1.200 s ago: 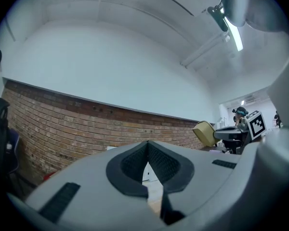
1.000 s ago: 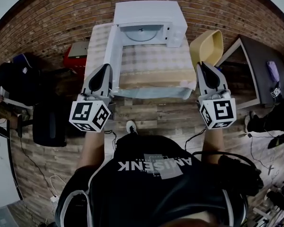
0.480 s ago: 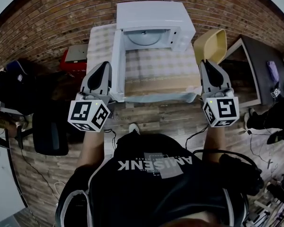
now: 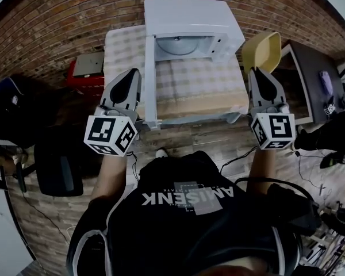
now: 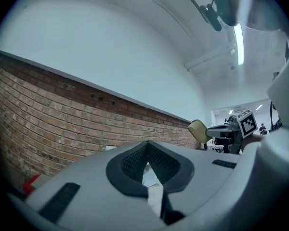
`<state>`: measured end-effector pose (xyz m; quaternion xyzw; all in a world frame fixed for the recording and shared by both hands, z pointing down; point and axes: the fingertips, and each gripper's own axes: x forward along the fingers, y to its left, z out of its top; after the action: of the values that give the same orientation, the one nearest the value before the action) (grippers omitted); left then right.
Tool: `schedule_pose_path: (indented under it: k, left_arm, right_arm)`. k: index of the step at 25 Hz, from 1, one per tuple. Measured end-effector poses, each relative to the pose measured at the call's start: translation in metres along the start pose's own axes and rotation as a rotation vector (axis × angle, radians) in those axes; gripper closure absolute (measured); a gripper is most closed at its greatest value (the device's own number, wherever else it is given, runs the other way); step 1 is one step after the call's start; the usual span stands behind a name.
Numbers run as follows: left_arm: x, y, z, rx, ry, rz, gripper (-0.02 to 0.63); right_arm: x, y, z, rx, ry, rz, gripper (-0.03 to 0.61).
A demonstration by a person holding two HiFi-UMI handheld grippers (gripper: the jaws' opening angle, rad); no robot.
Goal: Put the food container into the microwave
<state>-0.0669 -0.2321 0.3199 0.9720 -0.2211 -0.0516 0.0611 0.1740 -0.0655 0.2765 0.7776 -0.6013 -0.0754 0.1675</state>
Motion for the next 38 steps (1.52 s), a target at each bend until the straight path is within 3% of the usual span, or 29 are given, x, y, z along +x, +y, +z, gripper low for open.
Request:
schedule_pose_path:
  k: [10, 24, 31, 38]
  left_arm:
    - [0.006, 0.022, -0.009, -0.001, 0.01, 0.027, 0.603]
    - [0.053, 0.032, -0.009, 0.005, 0.023, 0.131, 0.603]
    - [0.065, 0.036, -0.011, 0.021, 0.036, 0.216, 0.603]
    - [0.07, 0.036, -0.017, -0.007, 0.05, 0.306, 0.603]
  right_arm:
    - [0.043, 0.011, 0.006, -0.02, -0.011, 0.052, 0.527]
    - [0.117, -0.021, -0.003, -0.03, -0.051, 0.169, 0.526]
    - [0.158, -0.014, -0.016, -0.041, -0.061, 0.299, 0.526]
    - [0.182, 0.023, -0.03, -0.097, -0.063, 0.49, 0.526]
